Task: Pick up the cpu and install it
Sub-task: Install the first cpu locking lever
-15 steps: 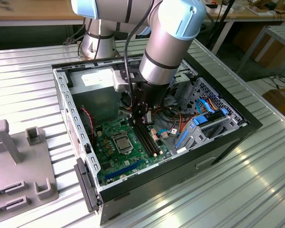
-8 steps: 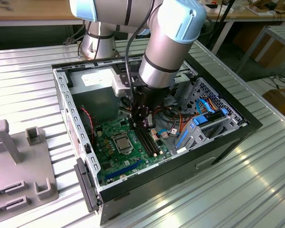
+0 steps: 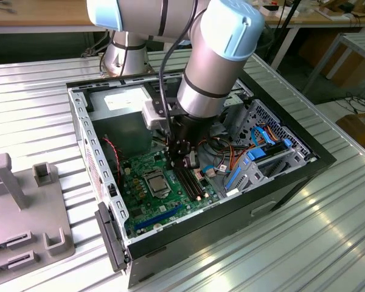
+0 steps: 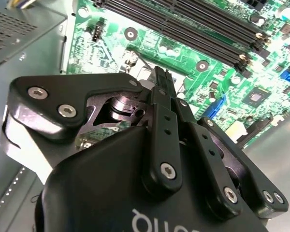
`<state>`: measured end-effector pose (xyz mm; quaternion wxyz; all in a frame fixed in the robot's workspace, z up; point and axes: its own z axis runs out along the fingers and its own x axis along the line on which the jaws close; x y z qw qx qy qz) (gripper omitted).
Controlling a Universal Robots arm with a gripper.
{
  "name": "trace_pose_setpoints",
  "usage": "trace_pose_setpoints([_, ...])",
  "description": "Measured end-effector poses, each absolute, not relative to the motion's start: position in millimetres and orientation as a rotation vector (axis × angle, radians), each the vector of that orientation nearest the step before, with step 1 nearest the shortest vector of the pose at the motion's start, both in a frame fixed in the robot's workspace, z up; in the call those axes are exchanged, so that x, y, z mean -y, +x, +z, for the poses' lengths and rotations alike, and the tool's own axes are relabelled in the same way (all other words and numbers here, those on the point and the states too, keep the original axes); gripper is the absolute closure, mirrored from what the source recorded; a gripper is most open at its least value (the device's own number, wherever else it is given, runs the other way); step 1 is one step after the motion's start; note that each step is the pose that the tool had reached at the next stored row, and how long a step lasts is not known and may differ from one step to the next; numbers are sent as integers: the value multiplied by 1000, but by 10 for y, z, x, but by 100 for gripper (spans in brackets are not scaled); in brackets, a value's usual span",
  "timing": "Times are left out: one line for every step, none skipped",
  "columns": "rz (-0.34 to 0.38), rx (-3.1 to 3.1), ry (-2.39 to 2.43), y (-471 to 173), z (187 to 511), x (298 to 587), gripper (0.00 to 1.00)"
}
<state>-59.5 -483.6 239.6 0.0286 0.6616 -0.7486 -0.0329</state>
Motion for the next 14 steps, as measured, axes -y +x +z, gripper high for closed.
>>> trace_pose_setpoints([-101,2309,2043,-596,2392,4847,89])
trace_pose_setpoints([-100,2308,2045,-596,2390,4859,89])
trace_pose_setpoints([-99,2306,2047,-597,2387,4872,89])
trace_pose_setpoints([-98,2305,2049,-598,2384,4885,89])
trace_pose_setpoints([-98,2304,2052,-600,2381,4897,89])
trace_pose_setpoints([-97,2303,2054,-600,2375,4910,89])
trace_pose_setpoints([-96,2301,2057,-601,2367,4918,89])
trace_pose_setpoints([-95,2300,2059,-601,2358,4925,89])
trace_pose_setpoints([-94,2298,2061,-601,2351,4931,89])
trace_pose_setpoints([-93,2296,2065,-601,2340,4940,89])
trace_pose_setpoints([-93,2295,2067,-601,2332,4946,89])
trace_pose_setpoints([-92,2292,2071,-601,2316,4955,89])
trace_pose_setpoints([-92,2291,2073,-602,2309,4958,89])
trace_pose_setpoints([-91,2288,2075,-602,2296,4963,89])
